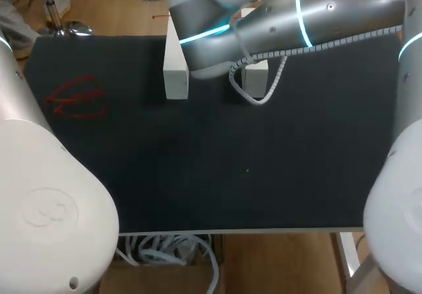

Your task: Grab the tape and strap the tape.

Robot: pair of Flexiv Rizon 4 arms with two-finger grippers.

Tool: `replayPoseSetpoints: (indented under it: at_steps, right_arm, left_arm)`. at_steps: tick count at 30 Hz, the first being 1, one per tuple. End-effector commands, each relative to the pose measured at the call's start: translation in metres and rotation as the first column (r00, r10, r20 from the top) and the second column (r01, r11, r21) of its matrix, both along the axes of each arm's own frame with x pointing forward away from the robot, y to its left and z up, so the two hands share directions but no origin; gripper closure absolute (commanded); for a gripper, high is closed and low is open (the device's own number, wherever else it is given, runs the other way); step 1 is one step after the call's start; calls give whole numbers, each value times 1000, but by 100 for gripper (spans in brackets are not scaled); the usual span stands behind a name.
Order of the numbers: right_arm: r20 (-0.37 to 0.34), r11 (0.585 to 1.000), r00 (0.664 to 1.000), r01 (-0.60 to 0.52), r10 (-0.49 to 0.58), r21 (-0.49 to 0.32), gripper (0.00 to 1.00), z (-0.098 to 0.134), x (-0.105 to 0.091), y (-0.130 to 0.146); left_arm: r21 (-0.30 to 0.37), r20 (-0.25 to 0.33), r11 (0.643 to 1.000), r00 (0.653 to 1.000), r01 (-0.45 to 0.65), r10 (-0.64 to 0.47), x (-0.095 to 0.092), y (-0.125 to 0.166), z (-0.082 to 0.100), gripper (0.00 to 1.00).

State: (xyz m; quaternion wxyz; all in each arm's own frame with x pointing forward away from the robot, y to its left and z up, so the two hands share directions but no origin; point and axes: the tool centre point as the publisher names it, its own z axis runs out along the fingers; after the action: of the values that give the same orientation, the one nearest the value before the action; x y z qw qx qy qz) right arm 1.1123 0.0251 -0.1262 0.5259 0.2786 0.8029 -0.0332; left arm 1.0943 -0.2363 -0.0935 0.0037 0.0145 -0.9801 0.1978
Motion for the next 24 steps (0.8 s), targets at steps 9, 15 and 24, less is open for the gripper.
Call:
replayPoseSetpoints:
  at_steps: [9, 15, 24]
  right_arm:
    - [27, 1000, 1000, -8, 7, 6, 100, 4, 3, 5]
    - [13, 997, 997, 71, -71, 10, 100, 9, 5, 5]
    - [0, 998, 998, 67, -67, 6, 100, 10, -2, 14]
  left_arm:
    - [6, -1, 1000, 1000, -1, 1, 0, 0, 2, 100]
    - [6, -1, 1000, 1000, -1, 1, 0, 0, 2, 100]
    - [6, -1, 1000, 1000, -1, 1, 0, 0, 2, 100]
